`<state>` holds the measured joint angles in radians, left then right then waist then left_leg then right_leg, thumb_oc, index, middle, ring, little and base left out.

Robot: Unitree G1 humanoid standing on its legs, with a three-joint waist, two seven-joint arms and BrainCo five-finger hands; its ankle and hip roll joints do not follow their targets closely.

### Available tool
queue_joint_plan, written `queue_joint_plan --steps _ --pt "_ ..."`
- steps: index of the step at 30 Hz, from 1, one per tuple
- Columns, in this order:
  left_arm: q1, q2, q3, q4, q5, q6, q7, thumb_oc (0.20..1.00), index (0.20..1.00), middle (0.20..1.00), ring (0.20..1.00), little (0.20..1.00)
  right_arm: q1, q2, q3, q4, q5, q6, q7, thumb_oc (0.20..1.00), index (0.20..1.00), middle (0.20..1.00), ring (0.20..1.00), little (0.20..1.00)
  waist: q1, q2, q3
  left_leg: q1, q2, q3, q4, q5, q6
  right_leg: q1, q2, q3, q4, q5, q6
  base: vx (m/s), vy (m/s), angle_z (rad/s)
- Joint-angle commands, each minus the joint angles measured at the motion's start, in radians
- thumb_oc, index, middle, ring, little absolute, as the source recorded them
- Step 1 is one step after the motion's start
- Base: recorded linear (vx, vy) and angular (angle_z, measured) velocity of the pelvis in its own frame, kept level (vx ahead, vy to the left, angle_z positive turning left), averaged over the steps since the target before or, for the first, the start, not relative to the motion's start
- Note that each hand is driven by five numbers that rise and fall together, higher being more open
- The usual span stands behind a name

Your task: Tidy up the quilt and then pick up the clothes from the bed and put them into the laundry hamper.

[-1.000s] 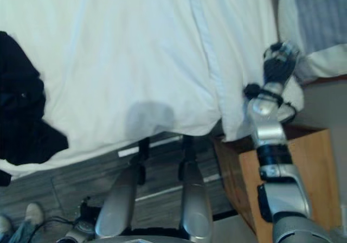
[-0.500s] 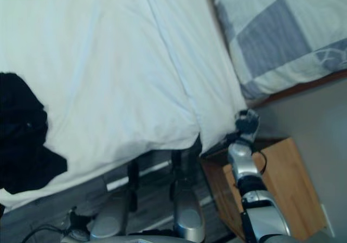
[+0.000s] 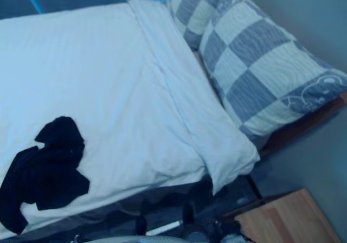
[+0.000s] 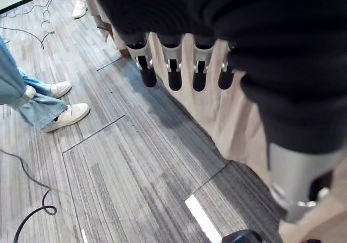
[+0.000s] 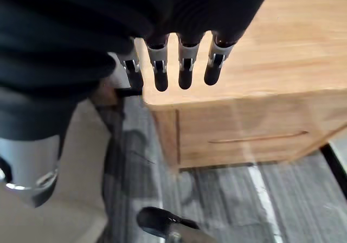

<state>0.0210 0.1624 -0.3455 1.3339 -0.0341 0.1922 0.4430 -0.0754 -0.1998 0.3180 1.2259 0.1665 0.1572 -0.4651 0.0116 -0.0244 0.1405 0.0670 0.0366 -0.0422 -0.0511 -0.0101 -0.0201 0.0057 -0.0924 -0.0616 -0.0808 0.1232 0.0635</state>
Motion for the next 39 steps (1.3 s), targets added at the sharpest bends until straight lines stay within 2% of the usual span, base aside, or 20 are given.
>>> queue_joint_plan --steps 1,4,6,7,9,10,14,18,19,20,22,23,26,27,29,32,33,35,37,39 --pt "0.011 -0.006 0.002 0.07 -0.047 -0.014 0.018 1.0 1.0 1.0 1.0 1.0 -0.056 -0.013 0.008 -0.014 -0.01 -0.031 -0.002 1.0 1.0 1.0 1.0 1.0 0.031 -0.032 0.044 -0.087 0.033 -0.039 0.116 -0.013 0.002 -0.014 -0.017 -0.02 0.155 -0.123 0.001 0.02 -0.108 0.14" --pt "0.014 -0.015 0.025 0.08 -0.087 -0.018 0.056 1.0 1.0 1.0 1.0 1.0 -0.058 -0.005 0.027 -0.008 -0.031 -0.034 0.011 1.0 1.0 1.0 1.0 1.0 0.028 -0.043 0.056 -0.098 0.045 -0.015 0.198 -0.042 0.002 -0.011 -0.022 -0.026 0.179 -0.137 -0.01 0.03 -0.107 0.19" --pt "0.022 -0.015 0.07 0.086 -0.05 -0.036 0.088 1.0 1.0 1.0 1.0 1.0 -0.06 -0.002 0.044 -0.01 -0.051 -0.026 0.016 1.0 1.0 1.0 1.0 1.0 0.026 -0.058 0.083 -0.142 0.047 0.022 0.33 -0.071 0.002 -0.012 -0.03 -0.036 0.213 -0.146 -0.026 -0.04 -0.037 0.29" --pt "0.023 -0.012 0.069 0.088 -0.032 -0.051 0.081 1.0 1.0 1.0 1.0 1.0 -0.059 -0.015 0.049 -0.023 -0.016 -0.02 0.0 1.0 1.0 1.0 1.0 1.0 0.021 -0.057 0.107 -0.193 0.078 0.04 0.378 -0.01 -0.017 -0.012 -0.024 -0.042 0.216 -0.143 -0.034 -0.11 0.031 0.23" --pt "0.025 -0.012 0.067 0.088 -0.029 -0.054 0.078 1.0 1.0 1.0 1.0 1.0 -0.057 -0.023 0.045 -0.028 0.01 -0.022 -0.007 1.0 1.0 1.0 1.0 1.0 0.015 -0.053 0.116 -0.213 0.102 0.045 0.389 0.025 -0.03 -0.01 -0.019 -0.046 0.213 -0.142 -0.037 -0.11 0.112 0.23" --pt "0.034 -0.013 0.064 0.093 -0.009 -0.058 0.091 1.0 1.0 1.0 1.0 1.0 -0.05 -0.036 0.021 -0.026 0.03 -0.04 -0.006 1.0 1.0 1.0 1.0 1.0 0.002 -0.048 0.123 -0.213 0.158 0.033 0.346 0.093 -0.052 -0.007 -0.016 -0.037 0.2 -0.135 -0.033 -0.1 0.264 0.24" --pt "0.049 -0.005 0.062 0.1 0.006 -0.022 0.094 1.0 1.0 1.0 1.0 1.0 -0.046 -0.053 0.003 -0.01 -0.006 -0.055 -0.001 1.0 1.0 1.0 1.0 1.0 -0.004 -0.05 0.113 -0.141 0.223 -0.04 0.198 0.138 -0.068 -0.026 -0.029 0.029 0.174 -0.113 -0.004 -0.08 0.324 0.17" --pt "0.054 -0.005 0.045 0.099 0.077 -0.042 0.108 1.0 1.0 1.0 1.0 1.0 -0.053 -0.065 -0.013 0.02 -0.001 -0.081 -0.005 1.0 1.0 1.0 1.0 1.0 0.002 -0.053 0.116 -0.111 0.211 -0.127 0.147 0.094 -0.07 -0.048 -0.047 0.122 0.147 -0.077 0.036 -0.15 0.438 -0.58" --pt "0.051 -0.009 0.033 0.095 0.09 -0.054 0.116 1.0 1.0 1.0 1.0 1.0 -0.058 -0.065 -0.027 0.026 0.007 -0.09 -0.011 1.0 1.0 1.0 1.0 1.0 0.002 -0.055 0.117 -0.102 0.201 -0.125 0.137 0.041 -0.066 -0.059 -0.078 0.14 0.132 -0.054 0.061 -0.15 0.374 -0.63" --pt "0.051 -0.01 0.032 0.095 0.09 -0.055 0.117 1.0 1.0 1.0 1.0 1.0 -0.058 -0.065 -0.028 0.026 0.008 -0.091 -0.011 1.0 1.0 1.0 1.0 1.0 0.003 -0.054 0.117 -0.101 0.201 -0.123 0.138 0.037 -0.065 -0.06 -0.08 0.141 0.131 -0.053 0.063 -0.2 0.516 -0.46" --pt "0.048 -0.011 0.013 0.087 0.084 -0.088 0.103 1.0 1.0 1.0 1.0 1.0 -0.058 -0.058 -0.065 0.026 0.044 -0.101 -0.03 1.0 1.0 1.0 1.0 1.0 -0.015 -0.051 0.128 -0.114 0.191 -0.039 0.204 -0.029 -0.06 -0.072 -0.151 0.139 0.122 -0.013 0.097 -0.19 0.554 -0.31" --pt "0.048 -0.01 0.01 0.086 0.078 -0.095 0.098 1.0 1.0 1.0 1.0 1.0 -0.057 -0.057 -0.069 0.024 0.055 -0.104 -0.033 1.0 1.0 1.0 1.0 1.0 -0.016 -0.051 0.13 -0.119 0.187 -0.039 0.215 -0.035 -0.059 -0.07 -0.157 0.138 0.12 -0.009 0.1 -0.21 0.601 -0.06" --pt "0.053 0.001 0.02 0.08 0.063 -0.161 0.089 1.0 1.0 1.0 1.0 1.0 -0.034 -0.039 -0.111 -0.006 0.081 -0.137 -0.028 1.0 1.0 1.0 1.0 1.0 -0.002 -0.051 0.155 -0.149 0.118 -0.04 0.274 -0.091 -0.03 -0.057 -0.233 0.132 0.117 0.053 0.099 -0.13 0.401 0.37" --pt "0.063 0.009 0.023 0.067 0.029 -0.146 0.088 1.0 1.0 1.0 1.0 1.0 -0.019 -0.032 -0.108 -0.028 0.078 -0.121 -0.031 1.0 1.0 1.0 1.0 1.0 -0.002 -0.041 0.158 -0.148 0.091 -0.043 0.271 -0.097 -0.019 -0.067 -0.26 0.135 0.146 0.072 0.097 -0.1 0.491 0.15" --pt "0.071 0.025 0.028 0.044 -0.018 -0.122 0.08 1.0 1.0 1.0 1.0 1.0 -0.004 -0.025 -0.099 -0.04 0.046 -0.11 -0.028 1.0 1.0 1.0 1.0 1.0 -0.008 -0.029 0.158 -0.136 0.068 -0.046 0.257 -0.097 -0.007 -0.098 -0.268 0.139 0.203 0.088 0.095 -0.05 0.433 0.03" --pt "0.072 0.068 0.042 -0.003 -0.084 -0.078 0.017 1.0 1.0 1.0 1.0 1.0 0.015 -0.034 -0.076 -0.047 0.021 -0.086 -0.019 1.0 1.0 1.0 1.0 1.0 -0.037 0.003 0.14 -0.101 0.038 -0.038 0.192 -0.07 0.017 -0.167 -0.182 0.139 0.332 0.029 0.085 -0.03 0.451 0.06" --pt "0.049 0.09 0.065 -0.021 -0.104 -0.048 -0.02 1.0 1.0 1.0 1.0 1.0 0.017 -0.041 -0.068 -0.037 0.0 -0.065 0.018 1.0 1.0 1.0 1.0 1.0 -0.058 0.011 0.122 -0.082 0.018 -0.034 0.134 -0.05 0.025 -0.206 -0.097 0.126 0.365 -0.008 0.081 -0.03 0.336 -0.27" --pt "0.024 0.098 0.071 -0.03 -0.13 -0.02 -0.027 1.0 1.0 1.0 1.0 1.0 0.014 -0.044 -0.057 -0.024 -0.029 -0.042 0.041 1.0 1.0 1.0 1.0 1.0 -0.068 0.011 0.109 -0.076 0.007 -0.03 0.099 -0.036 0.029 -0.215 -0.041 0.109 0.355 -0.05 0.073 -0.03 0.192 -0.28" --pt "-0.02 0.093 0.083 -0.03 -0.162 0.011 -0.012 1.0 1.0 1.0 1.0 1.0 0.006 -0.053 -0.035 0.005 -0.051 -0.023 0.071 1.0 1.0 1.0 1.0 1.0 -0.065 0.003 0.089 -0.079 -0.014 -0.035 0.062 -0.016 0.033 -0.181 0.033 0.072 0.302 -0.115 0.033 -0.03 0.043 0.21" --pt "-0.035 0.086 0.08 -0.034 -0.157 0.017 0.002 1.0 1.0 1.0 1.0 1.0 0.0 -0.057 -0.027 0.018 -0.039 -0.038 0.075 1.0 1.0 1.0 1.0 1.0 -0.061 -0.003 0.081 -0.08 -0.028 -0.044 0.048 -0.009 0.035 -0.157 0.057 0.081 0.254 -0.118 0.018 0.0 -0.039 0.01"
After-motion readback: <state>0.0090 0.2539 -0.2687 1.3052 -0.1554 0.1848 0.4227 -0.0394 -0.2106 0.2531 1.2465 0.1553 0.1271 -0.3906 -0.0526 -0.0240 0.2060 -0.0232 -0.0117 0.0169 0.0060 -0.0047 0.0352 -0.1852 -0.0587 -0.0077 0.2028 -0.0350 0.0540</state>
